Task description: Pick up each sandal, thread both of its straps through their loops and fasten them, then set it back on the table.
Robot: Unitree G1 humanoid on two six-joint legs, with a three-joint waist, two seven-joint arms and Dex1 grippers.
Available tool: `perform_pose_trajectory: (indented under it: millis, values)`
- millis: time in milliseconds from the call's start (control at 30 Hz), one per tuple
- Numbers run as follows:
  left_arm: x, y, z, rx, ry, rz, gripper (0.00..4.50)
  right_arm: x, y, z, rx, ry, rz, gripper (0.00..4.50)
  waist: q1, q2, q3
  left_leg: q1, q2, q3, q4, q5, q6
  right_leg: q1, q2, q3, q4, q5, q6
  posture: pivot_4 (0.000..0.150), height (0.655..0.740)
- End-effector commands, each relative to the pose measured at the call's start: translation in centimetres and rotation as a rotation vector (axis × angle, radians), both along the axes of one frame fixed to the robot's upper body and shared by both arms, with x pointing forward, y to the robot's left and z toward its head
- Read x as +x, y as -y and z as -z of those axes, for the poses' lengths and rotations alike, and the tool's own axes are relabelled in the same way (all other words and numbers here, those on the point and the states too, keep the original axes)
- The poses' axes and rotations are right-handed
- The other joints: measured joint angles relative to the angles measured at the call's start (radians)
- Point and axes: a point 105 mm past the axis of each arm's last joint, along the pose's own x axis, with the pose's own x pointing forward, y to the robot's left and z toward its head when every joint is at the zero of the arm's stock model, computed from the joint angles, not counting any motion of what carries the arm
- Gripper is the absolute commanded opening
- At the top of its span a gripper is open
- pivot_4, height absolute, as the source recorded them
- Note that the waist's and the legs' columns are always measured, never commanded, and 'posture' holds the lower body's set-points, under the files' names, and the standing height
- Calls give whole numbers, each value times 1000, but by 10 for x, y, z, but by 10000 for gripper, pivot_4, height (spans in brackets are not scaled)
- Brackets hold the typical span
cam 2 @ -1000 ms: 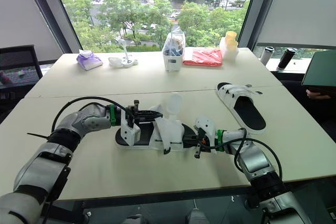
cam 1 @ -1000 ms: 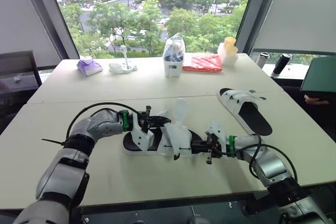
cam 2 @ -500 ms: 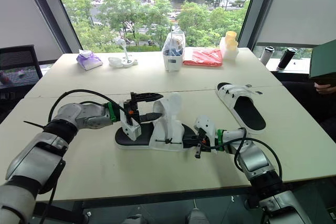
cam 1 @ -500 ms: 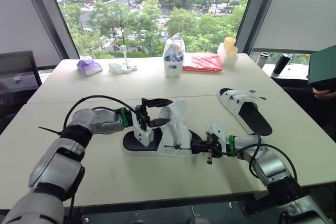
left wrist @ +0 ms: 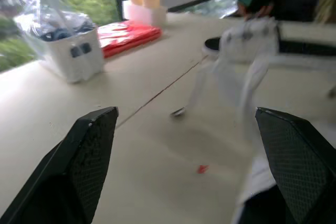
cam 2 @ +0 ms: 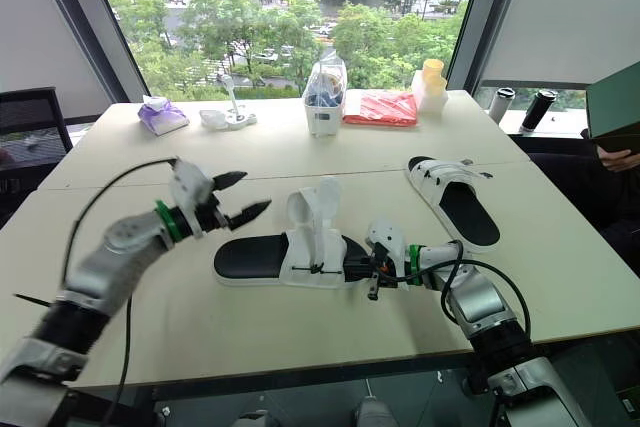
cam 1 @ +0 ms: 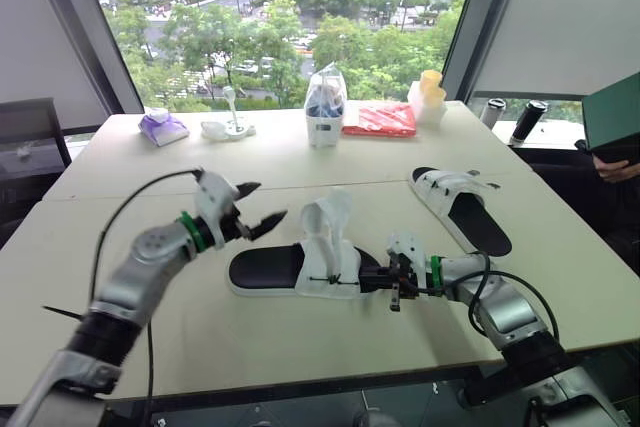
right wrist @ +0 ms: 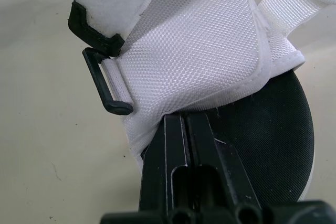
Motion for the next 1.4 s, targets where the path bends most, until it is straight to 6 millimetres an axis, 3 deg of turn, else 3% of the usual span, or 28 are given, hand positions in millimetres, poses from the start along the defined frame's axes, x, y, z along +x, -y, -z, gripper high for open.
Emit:
perform_pose_trajectory:
  millis: [33, 200, 300, 600, 800, 900, 1067, 1100, 1233, 1400]
  values:
    - [-29, 18, -2, -63, -165, 139, 43175, -10, 7, 42, -92, -137, 41, 0, -1, 0, -1, 0, 0, 0, 0, 0, 0, 0, 0, 0, 0, 0, 0, 1500, 7400]
    - [-53, 33, 20, 31, -295, 236, 43175, -7, 0, 42, -76, -132, 42, 0, -8, -1, 0, -1, 0, 1, 0, 0, 0, -2, 2, 0, 0, 0, -1, 1500, 7400]
    - [-45, 36, 30, 60, -304, 206, 43175, -6, -4, 43, -69, -132, 45, 0, -13, -2, -1, 0, 0, 1, 0, 0, 0, -2, 2, 0, -1, -1, -2, 1500, 7400]
    - [-14, 63, 46, 160, -263, 324, 43175, -2, -10, 44, -66, -132, 39, 0, -29, -2, -1, -2, 0, 1, 0, -2, -4, -1, 1, -3, -16, -1, -2, 1500, 7400]
    - [0, 79, 54, 235, -270, 362, 43175, 4, -13, 43, -65, -117, 49, 0, -27, -2, -1, -1, 0, 1, -1, 0, 0, -4, 1, -3, -13, 0, -3, 1500, 7400]
    - [3, 84, 55, 251, -243, 355, 30063, 5, -14, 44, -60, -116, 53, 0, -28, -2, -1, -1, 1, 1, -1, 0, 0, -4, 2, -3, -13, 0, -3, 1500, 7400]
    - [2, 84, 54, 201, -266, 355, 2585, 4, -16, 46, -58, -119, 56, 0, -28, -2, -1, -1, 1, 1, -1, -1, -1, -4, 2, -3, -15, 0, -3, 1500, 7400]
    - [-1, 84, 50, 169, -288, 377, 517, 3, -16, 46, -58, -121, 55, 0, -28, -2, -1, -1, 1, 1, -1, -1, -1, -4, 2, -4, -16, 0, -3, 1500, 7400]
    - [-9, 79, 22, 7, -360, 466, 517, 2, -16, 47, -59, -127, 55, 0, -29, -2, -1, -1, 1, 0, -1, -2, -4, -5, 1, -6, -20, 0, -3, 1500, 7400]
    - [-2, 65, 13, -33, -391, 456, 517, 1, -17, 48, -59, -134, 53, 0, -29, -2, -1, 0, 1, 0, 0, -2, -4, -6, 1, -6, -20, 0, -3, 1500, 7400]
